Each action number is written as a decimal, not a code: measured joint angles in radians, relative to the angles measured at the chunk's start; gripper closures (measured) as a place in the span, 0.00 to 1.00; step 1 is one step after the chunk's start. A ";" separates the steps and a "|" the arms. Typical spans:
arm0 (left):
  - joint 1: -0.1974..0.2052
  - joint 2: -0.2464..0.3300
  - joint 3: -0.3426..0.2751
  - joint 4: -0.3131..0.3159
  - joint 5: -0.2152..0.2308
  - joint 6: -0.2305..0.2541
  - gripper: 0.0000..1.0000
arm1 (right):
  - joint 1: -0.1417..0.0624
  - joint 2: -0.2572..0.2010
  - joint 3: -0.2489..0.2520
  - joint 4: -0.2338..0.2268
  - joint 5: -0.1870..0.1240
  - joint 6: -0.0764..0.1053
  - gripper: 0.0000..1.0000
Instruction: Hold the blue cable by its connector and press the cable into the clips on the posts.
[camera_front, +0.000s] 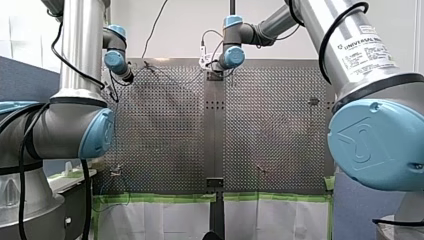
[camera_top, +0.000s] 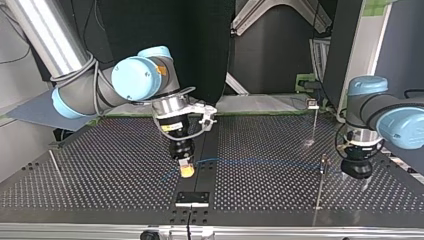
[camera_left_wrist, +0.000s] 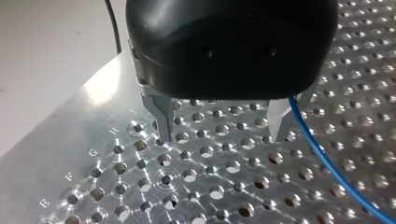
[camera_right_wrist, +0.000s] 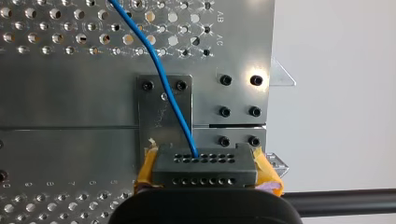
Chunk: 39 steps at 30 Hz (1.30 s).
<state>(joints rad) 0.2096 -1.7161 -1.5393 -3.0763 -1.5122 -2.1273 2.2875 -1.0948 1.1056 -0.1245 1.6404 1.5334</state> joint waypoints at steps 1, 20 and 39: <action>-0.001 0.001 0.000 -0.008 -0.007 0.006 0.00 | 0.000 0.000 0.000 0.000 0.000 0.000 1.00; -0.051 0.128 -0.089 -0.128 -0.022 -0.016 0.00 | 0.006 -0.001 0.000 0.006 -0.002 0.008 1.00; -0.067 0.299 -0.235 -0.159 -0.014 0.009 0.00 | 0.019 -0.001 0.000 0.012 0.002 0.009 1.00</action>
<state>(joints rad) 0.1424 -1.4168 -1.7743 -3.2352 -1.5264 -2.1187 2.3060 -1.0959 1.1058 -0.1123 1.6425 1.5423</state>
